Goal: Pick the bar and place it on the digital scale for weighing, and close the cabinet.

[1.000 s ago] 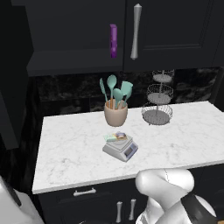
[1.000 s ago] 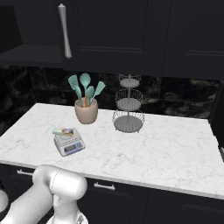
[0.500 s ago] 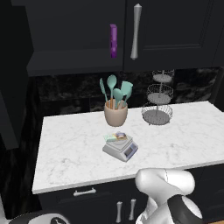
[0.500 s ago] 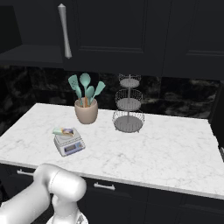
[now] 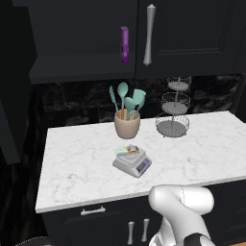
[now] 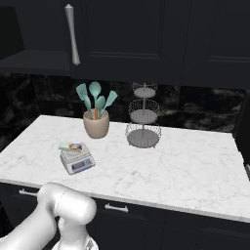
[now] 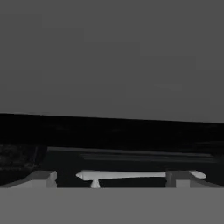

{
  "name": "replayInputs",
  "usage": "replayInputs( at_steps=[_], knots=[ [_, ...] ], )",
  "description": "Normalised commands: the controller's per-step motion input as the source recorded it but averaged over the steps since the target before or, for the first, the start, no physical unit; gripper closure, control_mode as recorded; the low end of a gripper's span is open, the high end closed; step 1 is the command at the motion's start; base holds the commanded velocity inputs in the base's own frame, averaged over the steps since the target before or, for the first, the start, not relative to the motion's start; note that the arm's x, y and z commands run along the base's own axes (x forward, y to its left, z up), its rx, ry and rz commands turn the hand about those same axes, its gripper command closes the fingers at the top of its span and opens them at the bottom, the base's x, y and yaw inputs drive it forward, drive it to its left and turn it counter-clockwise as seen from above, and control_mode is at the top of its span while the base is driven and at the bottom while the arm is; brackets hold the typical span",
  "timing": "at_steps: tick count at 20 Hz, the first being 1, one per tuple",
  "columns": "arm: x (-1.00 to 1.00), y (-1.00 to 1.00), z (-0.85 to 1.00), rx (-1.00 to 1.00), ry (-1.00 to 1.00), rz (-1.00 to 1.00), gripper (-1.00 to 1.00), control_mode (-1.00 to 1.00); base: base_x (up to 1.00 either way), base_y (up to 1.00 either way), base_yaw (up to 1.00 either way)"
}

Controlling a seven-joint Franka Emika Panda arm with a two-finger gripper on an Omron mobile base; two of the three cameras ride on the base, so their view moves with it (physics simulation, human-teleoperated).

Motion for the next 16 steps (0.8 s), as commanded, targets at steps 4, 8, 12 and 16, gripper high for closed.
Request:
replayInputs(
  at_steps=[4,8,12,16],
  knots=[
    [0.25,0.0,-0.25,0.0,-0.39,0.0,-1.0,-1.0,0.0,0.0,0.0],
    [0.85,0.0,0.03,0.04,0.03,0.0,-1.0,-1.0,0.0,0.0,0.0],
    [0.92,0.33,-0.03,0.02,0.12,0.0,-1.0,-1.0,0.0,0.0,0.0],
    [0.95,0.73,-0.19,0.0,0.19,0.0,-1.0,-1.0,0.0,0.0,0.0]
  ],
)
